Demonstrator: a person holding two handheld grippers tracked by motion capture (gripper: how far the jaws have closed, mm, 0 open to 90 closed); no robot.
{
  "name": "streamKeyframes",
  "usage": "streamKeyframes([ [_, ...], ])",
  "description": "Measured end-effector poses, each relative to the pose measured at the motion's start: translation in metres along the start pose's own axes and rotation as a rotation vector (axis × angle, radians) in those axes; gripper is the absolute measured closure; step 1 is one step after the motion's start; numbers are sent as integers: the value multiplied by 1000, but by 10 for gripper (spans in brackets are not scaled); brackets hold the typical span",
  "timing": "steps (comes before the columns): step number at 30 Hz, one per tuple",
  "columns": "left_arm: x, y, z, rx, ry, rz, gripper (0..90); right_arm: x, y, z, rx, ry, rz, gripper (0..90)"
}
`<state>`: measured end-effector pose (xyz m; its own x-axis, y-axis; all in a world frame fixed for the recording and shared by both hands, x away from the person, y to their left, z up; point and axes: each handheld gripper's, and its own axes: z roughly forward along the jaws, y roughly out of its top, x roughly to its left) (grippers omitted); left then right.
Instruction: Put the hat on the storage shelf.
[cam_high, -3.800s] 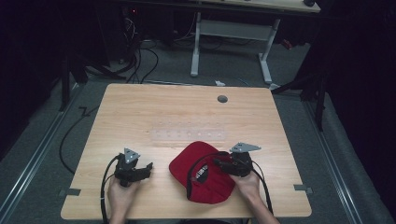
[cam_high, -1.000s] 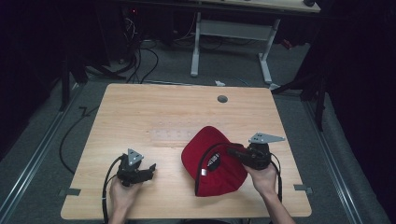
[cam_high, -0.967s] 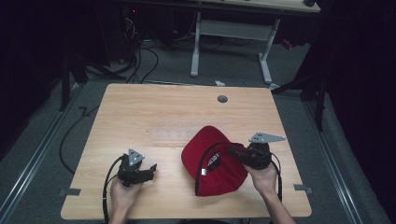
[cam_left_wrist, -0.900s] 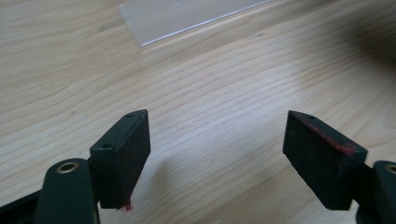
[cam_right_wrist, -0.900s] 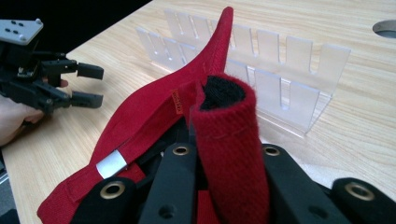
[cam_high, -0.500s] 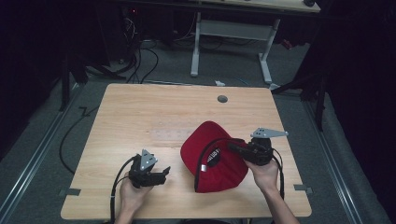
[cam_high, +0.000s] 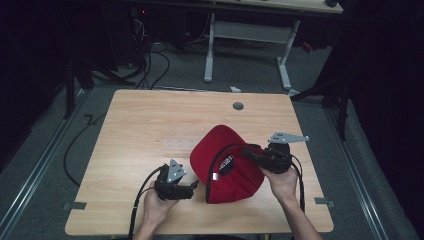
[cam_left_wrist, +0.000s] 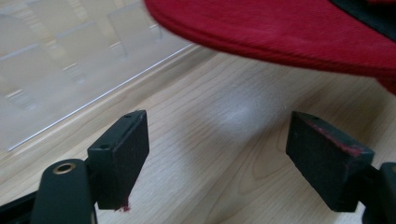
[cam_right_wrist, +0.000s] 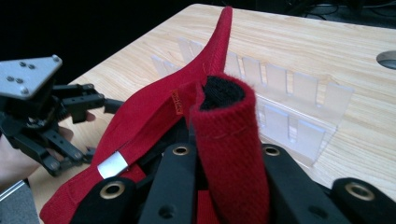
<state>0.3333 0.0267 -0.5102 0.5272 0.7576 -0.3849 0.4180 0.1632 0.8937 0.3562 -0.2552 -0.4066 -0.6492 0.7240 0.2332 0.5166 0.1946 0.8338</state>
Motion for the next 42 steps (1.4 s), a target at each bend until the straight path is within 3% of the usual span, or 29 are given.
streamKeyframes([
  [4,-7,-3,6,17,2,39,208,2,2,2,-1,5,-2,837],
  [10,-16,0,8,3,-17,57,186,5,5,5,5,11,-8,837],
  [22,-23,7,-7,-53,-17,109,179,5,-1,6,85,-28,-11,836],
  [34,-36,17,-19,-85,-32,171,188,9,-3,6,121,-42,-16,834],
  [42,-40,17,-20,-60,5,252,202,13,-3,10,146,-26,-7,833],
])
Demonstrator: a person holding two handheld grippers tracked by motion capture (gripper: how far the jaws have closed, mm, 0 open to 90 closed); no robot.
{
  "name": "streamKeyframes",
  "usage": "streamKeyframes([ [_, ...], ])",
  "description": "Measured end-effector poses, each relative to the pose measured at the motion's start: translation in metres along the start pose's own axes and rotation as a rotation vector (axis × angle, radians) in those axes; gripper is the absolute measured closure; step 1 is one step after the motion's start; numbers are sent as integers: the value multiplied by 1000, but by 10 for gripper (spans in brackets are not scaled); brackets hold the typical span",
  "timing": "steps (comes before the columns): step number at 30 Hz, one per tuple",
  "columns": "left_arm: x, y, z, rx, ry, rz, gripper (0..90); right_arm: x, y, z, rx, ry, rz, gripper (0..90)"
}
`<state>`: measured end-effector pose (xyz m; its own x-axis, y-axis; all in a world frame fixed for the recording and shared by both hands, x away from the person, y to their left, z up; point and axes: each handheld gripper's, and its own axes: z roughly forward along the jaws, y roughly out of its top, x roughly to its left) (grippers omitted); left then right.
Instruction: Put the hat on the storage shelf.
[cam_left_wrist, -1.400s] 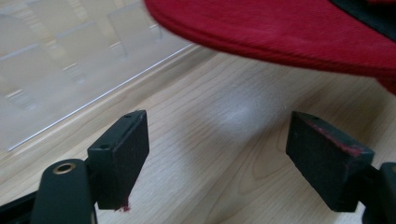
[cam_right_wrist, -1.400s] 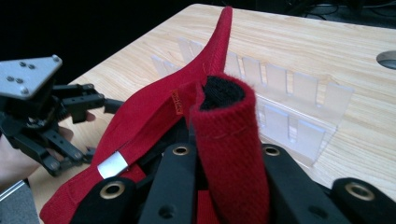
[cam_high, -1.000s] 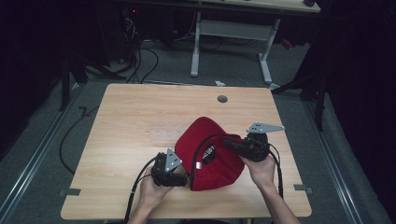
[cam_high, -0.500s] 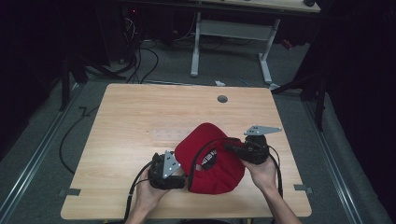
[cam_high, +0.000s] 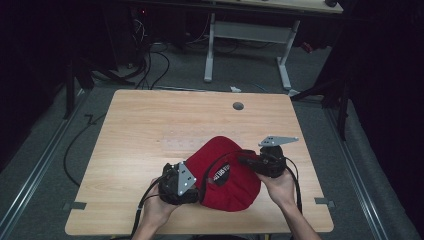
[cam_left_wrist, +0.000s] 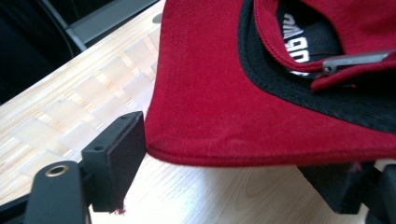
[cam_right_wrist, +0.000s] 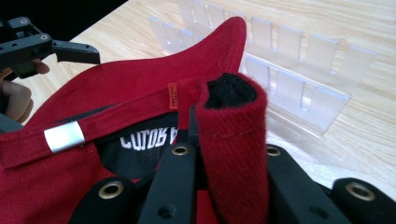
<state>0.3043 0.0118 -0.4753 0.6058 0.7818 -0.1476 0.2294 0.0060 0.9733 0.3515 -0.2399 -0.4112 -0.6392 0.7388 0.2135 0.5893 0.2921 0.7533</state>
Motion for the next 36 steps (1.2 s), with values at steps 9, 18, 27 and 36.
streamKeyframes([
  [9,0,-1,-2,19,-21,-2,368,6,0,10,24,46,7,830],
  [18,-3,-1,-3,36,-39,19,444,4,-6,17,34,102,47,828],
  [27,1,4,-14,60,-87,-1,576,5,-6,19,29,165,44,818],
  [36,1,13,-24,96,-168,-41,711,4,-4,22,5,203,46,770],
])
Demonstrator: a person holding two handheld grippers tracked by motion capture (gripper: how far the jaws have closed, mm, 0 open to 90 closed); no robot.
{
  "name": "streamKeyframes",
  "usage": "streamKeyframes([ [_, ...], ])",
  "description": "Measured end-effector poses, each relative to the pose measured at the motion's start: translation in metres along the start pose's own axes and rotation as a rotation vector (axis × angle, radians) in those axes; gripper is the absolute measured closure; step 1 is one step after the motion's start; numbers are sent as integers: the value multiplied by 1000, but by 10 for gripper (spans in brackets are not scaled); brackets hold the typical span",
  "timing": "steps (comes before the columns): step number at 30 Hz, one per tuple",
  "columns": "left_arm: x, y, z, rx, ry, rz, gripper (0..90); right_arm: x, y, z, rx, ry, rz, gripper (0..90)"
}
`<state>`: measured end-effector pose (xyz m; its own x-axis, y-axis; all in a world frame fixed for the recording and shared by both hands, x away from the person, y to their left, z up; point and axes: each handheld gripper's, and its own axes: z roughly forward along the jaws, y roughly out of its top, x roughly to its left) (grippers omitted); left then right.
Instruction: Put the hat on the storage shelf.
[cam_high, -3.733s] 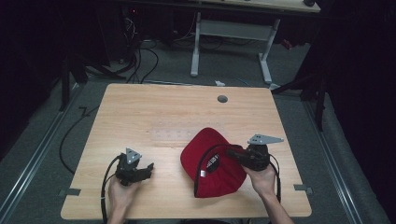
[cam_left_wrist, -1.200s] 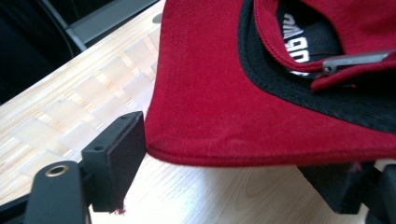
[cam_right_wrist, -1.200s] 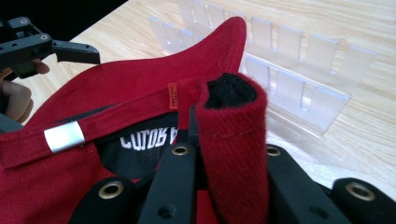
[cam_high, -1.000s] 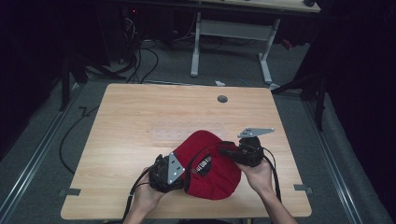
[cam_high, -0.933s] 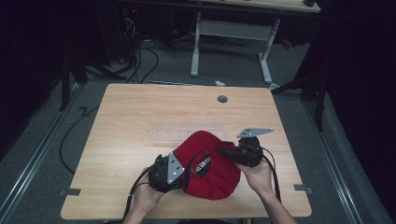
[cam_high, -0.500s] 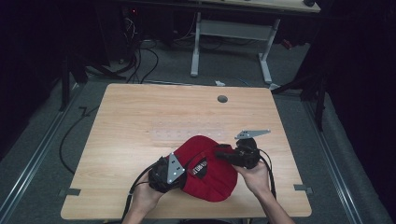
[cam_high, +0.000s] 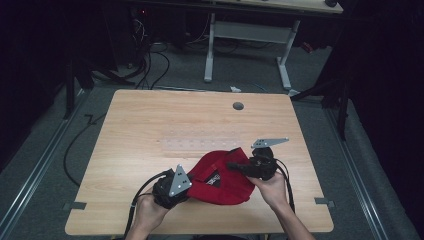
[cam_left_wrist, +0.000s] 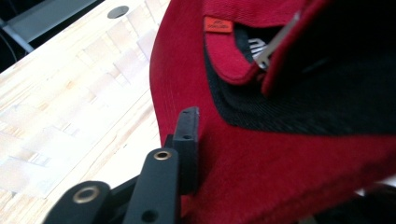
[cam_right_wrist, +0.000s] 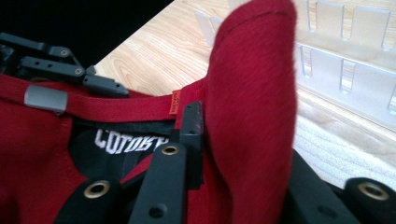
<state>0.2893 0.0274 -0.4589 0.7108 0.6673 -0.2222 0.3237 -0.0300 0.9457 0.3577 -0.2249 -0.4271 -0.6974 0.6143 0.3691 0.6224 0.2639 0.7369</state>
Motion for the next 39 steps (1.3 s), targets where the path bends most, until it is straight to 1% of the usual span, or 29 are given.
streamKeyframes([
  [3,-3,2,-2,10,-21,2,750,-2,1,1,-8,2,3,733],
  [5,-5,2,-4,22,-34,15,777,-4,1,1,-20,4,9,711],
  [6,-6,2,-4,21,-36,11,791,-5,2,0,-30,6,21,687],
  [8,-8,1,-5,34,-40,25,811,-8,3,-2,-58,7,36,642],
  [10,-9,0,-7,51,-47,41,835,-12,4,-5,-91,16,53,615],
  [11,-10,-1,-7,58,-42,45,843,-13,5,-7,-100,15,59,602],
  [12,-10,-1,-7,62,-38,50,847,-14,5,-9,-113,6,63,587],
  [13,-9,-1,-8,63,-38,47,849,-16,6,-11,-129,-3,68,573],
  [14,-8,-1,-10,64,-37,48,851,-18,7,-15,-157,-16,71,562],
  [16,-5,3,-14,46,-33,21,853,-20,7,-23,-195,-42,71,541],
  [18,-1,7,-20,36,-35,7,853,-21,7,-28,-224,-51,72,515],
  [20,1,8,-22,34,-33,-4,853,-19,6,-32,-240,-68,56,504],
  [22,3,8,-22,38,-22,-3,853,-18,5,-34,-255,-80,42,500],
  [24,7,6,-23,34,2,-28,853,-20,3,-36,-278,-81,43,489],
  [25,9,6,-24,26,6,-42,852,-21,1,-38,-289,-85,56,484],
  [26,11,7,-25,22,8,-51,852,-23,0,-38,-294,-89,55,482],
  [29,18,11,-33,-12,21,-85,852,-24,-5,-37,-275,-118,42,469],
  [31,22,14,-36,-35,29,-112,852,-26,-11,-32,-243,-147,33,458],
  [33,26,18,-38,-56,33,-132,851,-30,-19,-23,-209,-174,24,448],
  [36,32,21,-39,-75,41,-148,850,-35,-31,-12,-175,-193,30,443],
  [37,35,23,-39,-84,43,-168,850,-37,-34,-8,-161,-202,29,442],
  [39,40,25,-39,-91,55,-194,850,-40,-42,0,-127,-232,23,440],
])
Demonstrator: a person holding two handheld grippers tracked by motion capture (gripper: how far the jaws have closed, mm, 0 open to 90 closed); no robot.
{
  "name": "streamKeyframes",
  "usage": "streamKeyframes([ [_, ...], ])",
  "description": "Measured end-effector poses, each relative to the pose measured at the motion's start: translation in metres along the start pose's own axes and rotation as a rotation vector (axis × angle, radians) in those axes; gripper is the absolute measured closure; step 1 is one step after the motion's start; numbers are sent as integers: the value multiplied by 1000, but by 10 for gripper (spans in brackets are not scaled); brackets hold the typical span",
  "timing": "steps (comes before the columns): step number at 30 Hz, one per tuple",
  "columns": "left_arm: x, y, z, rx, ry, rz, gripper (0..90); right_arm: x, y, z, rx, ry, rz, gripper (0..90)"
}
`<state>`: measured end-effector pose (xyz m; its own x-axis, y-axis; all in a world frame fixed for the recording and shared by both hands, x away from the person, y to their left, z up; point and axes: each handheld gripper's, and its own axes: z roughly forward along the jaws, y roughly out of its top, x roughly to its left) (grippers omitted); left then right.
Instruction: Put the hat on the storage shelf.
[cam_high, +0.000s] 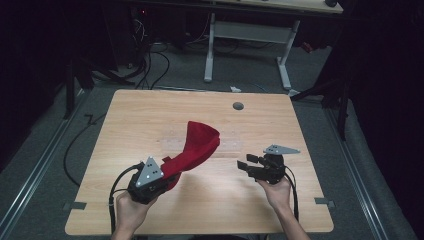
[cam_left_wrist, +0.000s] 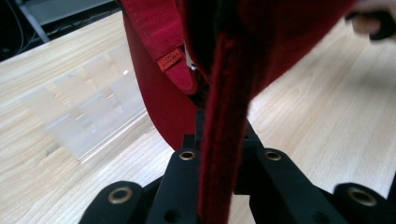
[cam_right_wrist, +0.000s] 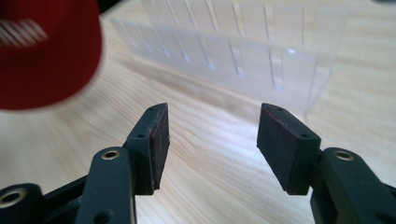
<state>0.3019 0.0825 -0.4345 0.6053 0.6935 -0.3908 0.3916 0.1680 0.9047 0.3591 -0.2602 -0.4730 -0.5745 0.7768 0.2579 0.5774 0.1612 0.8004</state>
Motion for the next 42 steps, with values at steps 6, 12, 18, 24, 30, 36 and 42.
streamKeyframes([
  [6,11,8,2,-33,31,-39,848,-3,-19,16,73,-99,-33,440],
  [12,18,14,4,-76,45,-73,847,-9,-33,26,120,-177,-55,445],
  [18,21,21,9,-102,35,-104,847,-6,-42,31,138,-236,-100,448],
  [24,26,30,12,-129,34,-125,846,-5,-47,35,143,-278,-138,436],
  [30,31,37,14,-153,35,-147,846,-4,-47,36,146,-274,-141,414],
  [36,37,48,15,-179,44,-157,846,-4,-47,36,146,-272,-143,406],
  [42,45,58,20,-200,41,-176,846,-4,-47,36,147,-272,-142,402],
])
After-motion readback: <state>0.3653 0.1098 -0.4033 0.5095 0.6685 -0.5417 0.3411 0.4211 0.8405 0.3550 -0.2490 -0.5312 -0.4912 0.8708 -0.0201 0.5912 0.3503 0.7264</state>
